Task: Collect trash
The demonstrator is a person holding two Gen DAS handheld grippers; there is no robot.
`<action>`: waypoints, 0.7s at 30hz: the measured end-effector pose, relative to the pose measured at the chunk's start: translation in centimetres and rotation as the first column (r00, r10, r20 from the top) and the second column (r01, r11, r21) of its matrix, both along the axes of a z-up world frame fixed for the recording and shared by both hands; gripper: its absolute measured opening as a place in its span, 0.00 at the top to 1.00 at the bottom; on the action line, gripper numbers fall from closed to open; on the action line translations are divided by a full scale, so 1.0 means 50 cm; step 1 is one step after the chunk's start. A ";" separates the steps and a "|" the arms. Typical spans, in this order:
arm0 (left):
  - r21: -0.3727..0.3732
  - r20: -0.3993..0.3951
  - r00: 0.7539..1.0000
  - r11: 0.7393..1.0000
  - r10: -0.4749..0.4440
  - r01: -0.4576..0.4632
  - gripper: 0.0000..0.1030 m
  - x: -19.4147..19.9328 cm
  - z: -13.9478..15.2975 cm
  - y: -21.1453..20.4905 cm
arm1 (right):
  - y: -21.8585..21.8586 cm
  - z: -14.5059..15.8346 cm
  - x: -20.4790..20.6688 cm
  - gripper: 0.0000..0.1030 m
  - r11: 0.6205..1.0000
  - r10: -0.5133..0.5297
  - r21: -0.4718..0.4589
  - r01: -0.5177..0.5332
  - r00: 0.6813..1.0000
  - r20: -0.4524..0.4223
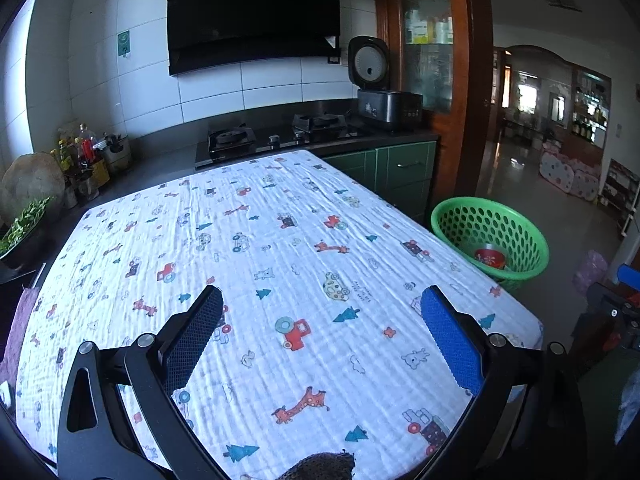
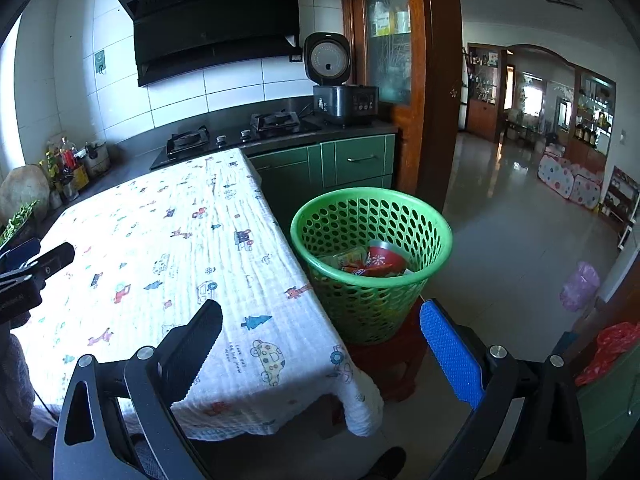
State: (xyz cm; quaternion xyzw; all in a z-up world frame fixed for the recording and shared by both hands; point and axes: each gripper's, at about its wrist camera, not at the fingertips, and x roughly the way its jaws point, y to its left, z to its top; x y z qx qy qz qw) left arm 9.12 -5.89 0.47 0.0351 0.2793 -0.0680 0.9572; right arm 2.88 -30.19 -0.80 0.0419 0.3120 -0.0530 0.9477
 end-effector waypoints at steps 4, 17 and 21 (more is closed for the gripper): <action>0.003 0.000 1.000 1.000 0.009 -0.009 0.05 -0.002 0.000 -0.001 | -0.001 0.005 -0.005 0.07 1.000 -0.001 0.003 0.001 1.000 0.011; 0.008 0.019 0.999 1.000 0.026 -0.026 0.05 -0.012 0.006 -0.012 | -0.024 0.007 -0.012 0.07 1.000 -0.027 0.014 0.026 0.999 0.030; 0.005 0.014 1.000 1.000 0.027 -0.027 0.05 -0.013 0.004 -0.013 | -0.025 0.005 -0.013 0.07 1.000 -0.028 0.014 0.027 0.999 0.031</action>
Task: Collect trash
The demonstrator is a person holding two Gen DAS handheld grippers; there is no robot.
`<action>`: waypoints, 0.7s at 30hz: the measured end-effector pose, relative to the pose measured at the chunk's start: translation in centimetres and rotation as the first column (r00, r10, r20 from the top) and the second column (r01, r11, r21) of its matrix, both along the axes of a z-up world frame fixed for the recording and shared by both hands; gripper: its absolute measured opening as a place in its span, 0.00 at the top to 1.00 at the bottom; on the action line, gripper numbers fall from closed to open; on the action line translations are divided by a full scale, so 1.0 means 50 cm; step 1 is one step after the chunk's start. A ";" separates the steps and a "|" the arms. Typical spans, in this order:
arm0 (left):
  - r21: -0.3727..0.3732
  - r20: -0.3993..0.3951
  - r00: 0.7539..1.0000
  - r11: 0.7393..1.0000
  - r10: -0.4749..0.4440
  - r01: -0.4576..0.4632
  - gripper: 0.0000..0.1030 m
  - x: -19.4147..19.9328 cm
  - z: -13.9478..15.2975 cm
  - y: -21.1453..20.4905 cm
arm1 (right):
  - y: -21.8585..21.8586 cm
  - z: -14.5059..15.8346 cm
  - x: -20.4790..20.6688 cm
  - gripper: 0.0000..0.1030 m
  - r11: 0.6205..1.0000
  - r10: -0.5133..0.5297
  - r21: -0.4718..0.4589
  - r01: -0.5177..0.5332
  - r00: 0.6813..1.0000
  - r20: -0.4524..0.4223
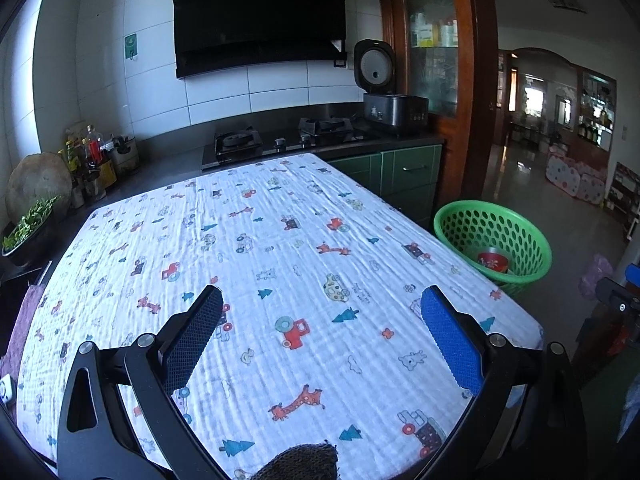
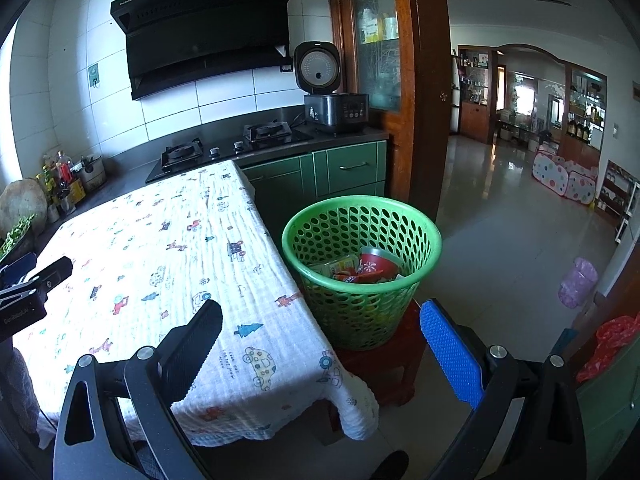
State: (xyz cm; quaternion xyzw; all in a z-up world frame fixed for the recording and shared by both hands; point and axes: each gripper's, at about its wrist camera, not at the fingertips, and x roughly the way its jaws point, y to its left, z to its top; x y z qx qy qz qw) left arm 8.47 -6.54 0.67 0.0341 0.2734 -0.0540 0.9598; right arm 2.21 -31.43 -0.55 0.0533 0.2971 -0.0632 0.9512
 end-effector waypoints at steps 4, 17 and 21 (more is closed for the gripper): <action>-0.003 0.002 1.000 1.000 0.007 -0.007 0.05 -0.003 0.000 0.004 | 0.002 0.000 0.000 0.07 1.000 0.001 -0.004 -0.001 1.000 0.000; -0.001 -0.008 1.000 1.000 -0.024 0.024 0.05 -0.016 -0.008 -0.012 | 0.019 0.001 -0.001 0.07 0.999 0.004 -0.048 -0.003 1.000 0.014; 0.003 -0.009 0.999 0.999 -0.034 0.034 0.05 -0.021 -0.010 -0.019 | 0.023 -0.001 0.000 0.07 0.998 0.006 -0.055 -0.006 1.000 0.012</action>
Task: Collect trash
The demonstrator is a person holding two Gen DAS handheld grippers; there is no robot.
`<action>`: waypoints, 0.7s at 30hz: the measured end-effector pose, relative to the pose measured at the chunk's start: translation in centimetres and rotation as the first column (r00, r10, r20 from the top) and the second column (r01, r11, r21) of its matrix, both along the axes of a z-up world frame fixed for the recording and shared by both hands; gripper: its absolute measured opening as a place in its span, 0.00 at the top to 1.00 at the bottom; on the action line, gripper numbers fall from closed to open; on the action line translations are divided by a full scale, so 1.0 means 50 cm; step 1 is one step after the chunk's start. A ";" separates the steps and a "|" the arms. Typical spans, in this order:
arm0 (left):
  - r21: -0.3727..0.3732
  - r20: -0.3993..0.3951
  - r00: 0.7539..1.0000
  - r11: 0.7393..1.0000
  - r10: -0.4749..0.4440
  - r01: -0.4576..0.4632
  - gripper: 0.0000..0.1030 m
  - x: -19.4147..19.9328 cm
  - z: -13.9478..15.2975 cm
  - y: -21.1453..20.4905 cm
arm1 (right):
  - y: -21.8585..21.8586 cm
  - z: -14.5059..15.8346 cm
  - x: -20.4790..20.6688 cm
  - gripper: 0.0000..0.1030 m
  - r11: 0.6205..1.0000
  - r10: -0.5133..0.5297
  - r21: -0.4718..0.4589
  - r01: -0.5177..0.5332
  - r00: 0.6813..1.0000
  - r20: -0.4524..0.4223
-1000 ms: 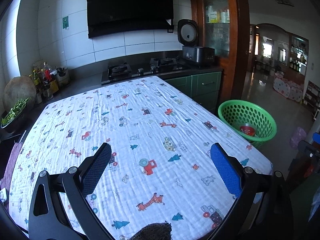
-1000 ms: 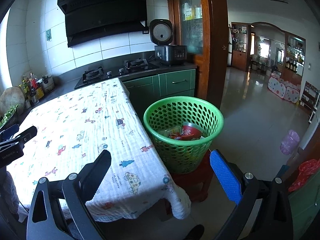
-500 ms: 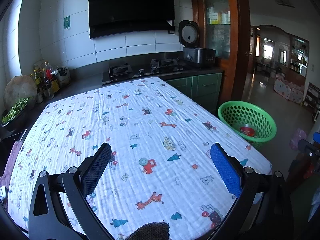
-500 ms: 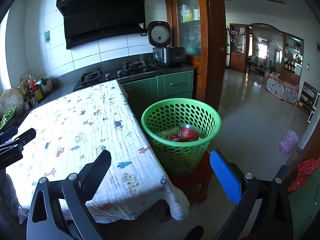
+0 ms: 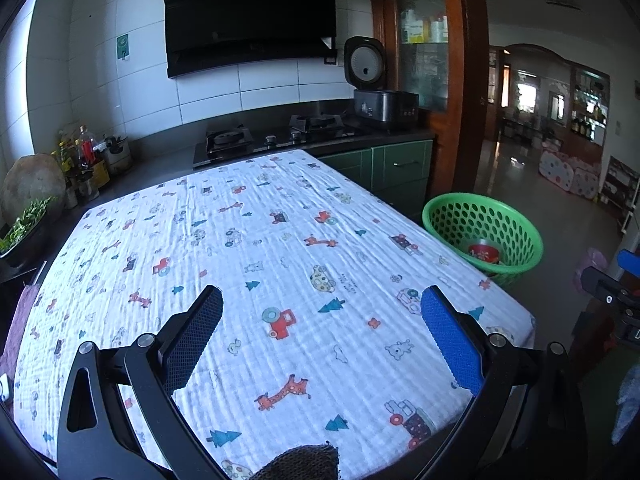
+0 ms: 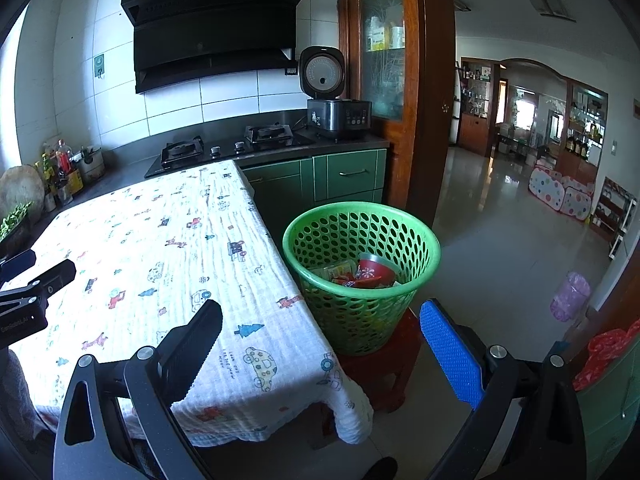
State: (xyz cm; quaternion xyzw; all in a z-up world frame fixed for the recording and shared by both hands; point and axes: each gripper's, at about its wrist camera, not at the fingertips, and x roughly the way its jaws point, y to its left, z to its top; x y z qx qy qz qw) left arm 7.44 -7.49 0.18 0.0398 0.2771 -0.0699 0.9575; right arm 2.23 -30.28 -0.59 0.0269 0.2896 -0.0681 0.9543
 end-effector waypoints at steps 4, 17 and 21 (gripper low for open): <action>0.000 -0.002 1.000 1.000 -0.004 0.004 0.05 -0.003 -0.001 -0.004 | 0.002 -0.001 0.001 0.07 1.000 0.004 -0.001 -0.004 1.000 -0.003; 0.000 -0.004 1.000 1.000 -0.002 0.002 0.05 -0.002 -0.001 -0.005 | 0.006 -0.002 0.001 0.07 1.000 0.009 0.004 -0.009 1.000 -0.010; 0.000 -0.002 1.000 1.000 0.000 0.000 0.05 -0.001 -0.001 -0.005 | 0.007 -0.003 0.002 0.07 1.000 0.010 0.007 -0.009 1.000 -0.011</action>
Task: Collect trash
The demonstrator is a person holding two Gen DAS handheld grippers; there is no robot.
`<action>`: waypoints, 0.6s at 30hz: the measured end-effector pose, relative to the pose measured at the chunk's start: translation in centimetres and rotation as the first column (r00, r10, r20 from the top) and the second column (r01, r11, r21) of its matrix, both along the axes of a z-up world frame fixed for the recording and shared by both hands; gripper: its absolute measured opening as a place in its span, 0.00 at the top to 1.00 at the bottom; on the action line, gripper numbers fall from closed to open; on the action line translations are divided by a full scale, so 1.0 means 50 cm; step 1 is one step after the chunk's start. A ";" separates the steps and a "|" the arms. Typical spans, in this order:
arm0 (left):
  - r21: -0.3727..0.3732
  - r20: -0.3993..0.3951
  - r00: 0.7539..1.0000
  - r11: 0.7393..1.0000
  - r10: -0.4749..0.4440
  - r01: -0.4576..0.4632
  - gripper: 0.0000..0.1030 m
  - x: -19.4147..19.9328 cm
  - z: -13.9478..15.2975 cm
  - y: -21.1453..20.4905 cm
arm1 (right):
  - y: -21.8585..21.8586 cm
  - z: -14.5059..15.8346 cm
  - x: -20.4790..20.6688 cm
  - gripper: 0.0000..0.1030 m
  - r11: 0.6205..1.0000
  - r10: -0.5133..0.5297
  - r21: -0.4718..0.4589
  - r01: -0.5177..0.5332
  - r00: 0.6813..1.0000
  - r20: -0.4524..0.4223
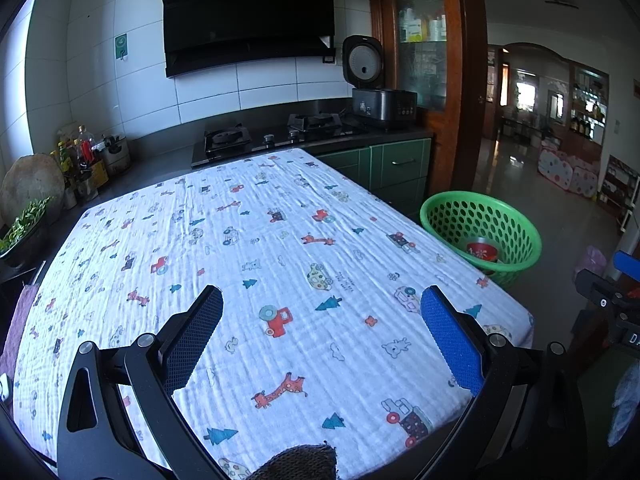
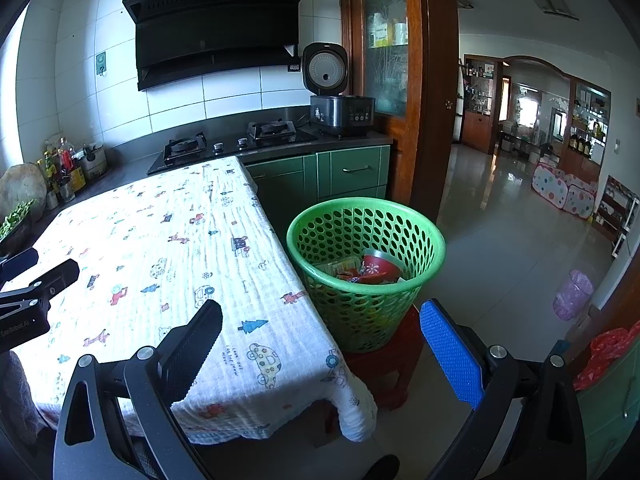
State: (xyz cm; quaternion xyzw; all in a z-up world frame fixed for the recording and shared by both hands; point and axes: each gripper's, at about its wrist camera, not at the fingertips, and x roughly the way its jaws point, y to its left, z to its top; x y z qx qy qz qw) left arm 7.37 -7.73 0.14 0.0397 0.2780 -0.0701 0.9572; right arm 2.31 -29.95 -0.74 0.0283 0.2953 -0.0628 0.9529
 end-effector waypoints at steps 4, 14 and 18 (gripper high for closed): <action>-0.002 -0.001 1.000 1.000 0.002 -0.002 0.05 0.001 -0.002 0.000 | 0.000 0.000 0.001 0.07 1.000 0.000 0.001 0.000 1.000 0.000; -0.003 0.000 1.000 1.000 0.004 -0.004 0.05 0.000 -0.004 -0.001 | 0.000 -0.001 0.001 0.07 1.000 -0.001 0.002 0.001 1.000 -0.001; -0.002 -0.001 1.000 1.000 0.002 -0.002 0.05 0.001 -0.004 -0.001 | 0.000 -0.005 0.003 0.07 1.000 0.001 0.003 -0.001 1.000 -0.003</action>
